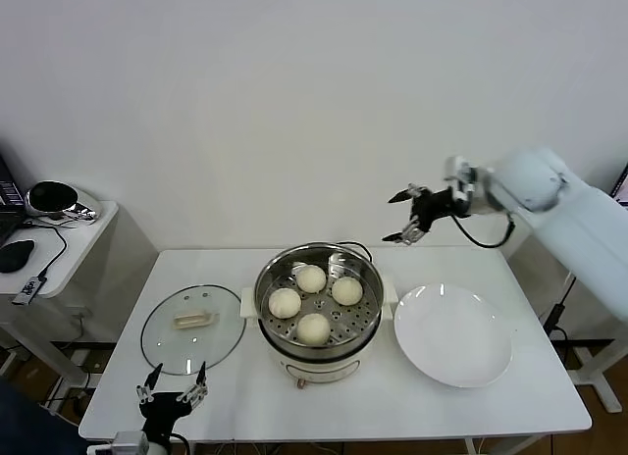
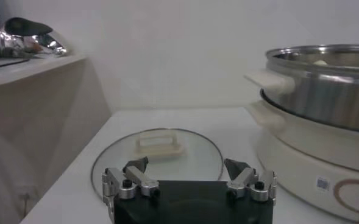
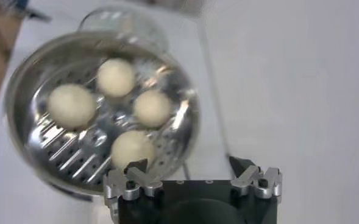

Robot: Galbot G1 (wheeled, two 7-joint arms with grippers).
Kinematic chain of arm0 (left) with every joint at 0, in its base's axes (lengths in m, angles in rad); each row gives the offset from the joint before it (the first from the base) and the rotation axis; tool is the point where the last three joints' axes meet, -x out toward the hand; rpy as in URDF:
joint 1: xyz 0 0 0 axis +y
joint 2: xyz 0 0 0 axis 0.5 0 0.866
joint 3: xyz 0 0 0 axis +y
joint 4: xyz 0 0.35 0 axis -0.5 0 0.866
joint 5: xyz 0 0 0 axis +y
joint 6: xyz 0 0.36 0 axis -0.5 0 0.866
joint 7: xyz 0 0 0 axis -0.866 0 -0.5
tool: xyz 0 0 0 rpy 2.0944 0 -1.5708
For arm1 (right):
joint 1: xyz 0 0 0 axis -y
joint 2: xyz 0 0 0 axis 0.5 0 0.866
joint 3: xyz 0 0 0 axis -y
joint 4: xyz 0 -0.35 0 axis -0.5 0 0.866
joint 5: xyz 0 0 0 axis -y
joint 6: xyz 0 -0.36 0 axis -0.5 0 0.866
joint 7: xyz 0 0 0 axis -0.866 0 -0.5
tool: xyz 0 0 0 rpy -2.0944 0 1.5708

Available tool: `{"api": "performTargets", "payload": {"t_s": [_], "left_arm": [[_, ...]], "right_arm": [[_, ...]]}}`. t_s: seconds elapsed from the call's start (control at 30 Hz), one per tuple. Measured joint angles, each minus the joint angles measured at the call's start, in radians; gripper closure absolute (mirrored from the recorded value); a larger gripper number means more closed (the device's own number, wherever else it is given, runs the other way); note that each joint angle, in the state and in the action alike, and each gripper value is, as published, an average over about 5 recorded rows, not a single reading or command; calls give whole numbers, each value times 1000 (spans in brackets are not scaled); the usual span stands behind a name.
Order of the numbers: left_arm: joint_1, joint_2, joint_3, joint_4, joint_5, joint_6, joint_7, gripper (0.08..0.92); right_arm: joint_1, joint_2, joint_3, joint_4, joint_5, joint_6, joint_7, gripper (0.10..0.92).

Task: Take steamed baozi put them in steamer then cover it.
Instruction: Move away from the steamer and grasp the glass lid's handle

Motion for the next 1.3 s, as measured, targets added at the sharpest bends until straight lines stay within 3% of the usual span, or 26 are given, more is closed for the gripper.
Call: {"api": "performTargets", "payload": {"t_s": [0.33, 0.8, 1.07, 1.3], "left_arm": [[-73, 48, -12, 28, -1, 16, 11, 177], [-167, 98, -32, 71, 96, 55, 52, 177], [-206, 118, -20, 120, 403, -8, 45, 177], [-220, 162, 23, 207, 839, -70, -28, 177]], "right_arm": [[-526, 38, 502, 142, 89, 120, 274, 203], [-1162, 335, 928, 273, 136, 373, 560, 203], [-1332, 442, 1007, 296, 142, 444, 639, 203], [-1411, 499, 1040, 309, 135, 474, 680, 203]]}}
